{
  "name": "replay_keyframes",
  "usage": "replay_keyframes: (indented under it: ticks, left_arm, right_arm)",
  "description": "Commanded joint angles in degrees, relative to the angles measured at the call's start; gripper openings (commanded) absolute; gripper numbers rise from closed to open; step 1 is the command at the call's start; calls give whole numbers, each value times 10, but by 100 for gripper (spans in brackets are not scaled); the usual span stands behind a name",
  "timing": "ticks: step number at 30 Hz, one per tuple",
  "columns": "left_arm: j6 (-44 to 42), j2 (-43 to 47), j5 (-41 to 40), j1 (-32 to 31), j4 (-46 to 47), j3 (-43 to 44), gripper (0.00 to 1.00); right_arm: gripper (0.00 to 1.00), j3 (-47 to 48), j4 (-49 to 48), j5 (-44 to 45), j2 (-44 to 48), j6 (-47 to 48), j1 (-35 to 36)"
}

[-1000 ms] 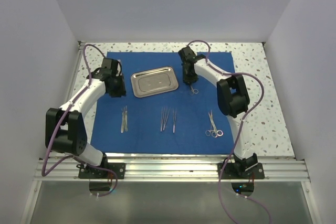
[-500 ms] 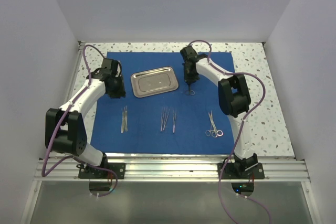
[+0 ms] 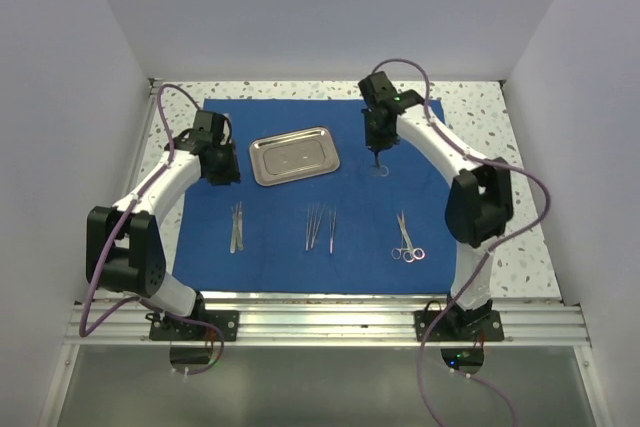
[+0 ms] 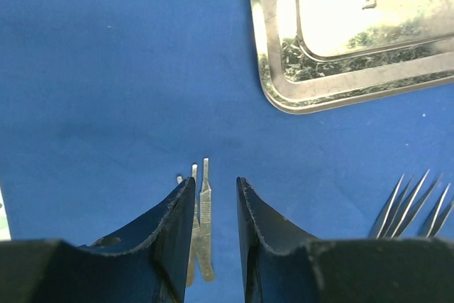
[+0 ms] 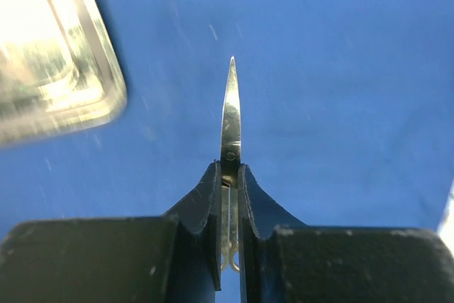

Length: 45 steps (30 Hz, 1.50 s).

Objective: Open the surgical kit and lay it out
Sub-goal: Pick up the medical item from the surgical kit, then place the medical item in the surgical kit, then reset both arms

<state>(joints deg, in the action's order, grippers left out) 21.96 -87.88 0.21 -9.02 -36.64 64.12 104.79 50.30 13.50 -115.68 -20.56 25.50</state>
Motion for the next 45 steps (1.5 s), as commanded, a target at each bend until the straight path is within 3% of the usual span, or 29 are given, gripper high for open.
replay_keyframes:
  ticks: [1, 9, 16, 17, 19, 20, 21, 24, 30, 37, 45]
  left_arm:
    - [-2, 3, 19, 1, 32, 12, 34]
    - [-8, -12, 42, 1, 53, 4, 35]
    - [-9, -15, 50, 1, 63, 10, 54]
    - [-9, -12, 51, 1, 63, 13, 58]
    - [-6, -6, 51, 1, 62, 15, 68]
    - [-4, -3, 50, 1, 62, 17, 70]
    - [-2, 5, 49, 1, 60, 18, 72]
    - [5, 19, 39, 1, 49, 22, 76]
    - [19, 88, 15, 0, 44, 26, 77]
    - [25, 217, 25, -9, 59, 2, 77]
    - [23, 370, -2, -10, -5, -19, 77]
  right_arm:
    - [0, -138, 10, 20, 119, -8, 0]
    - [0, -419, -33, -4, 305, -75, 2]
    - [2, -564, -86, -31, 388, -99, 3]
    - [14, -570, -90, -25, 390, -100, 3]
    - [47, -581, -99, -25, 408, -100, 2]
    - [70, -582, -107, -23, 415, -101, 3]
    - [75, -581, -110, -22, 424, -100, 3]
    - [80, -566, -115, -27, 431, -88, 3]
    - [79, -507, -91, -59, 485, -62, 3]
    - [86, -441, -15, -114, 619, -59, 3]
    - [94, -471, 48, -99, 790, -94, 2]
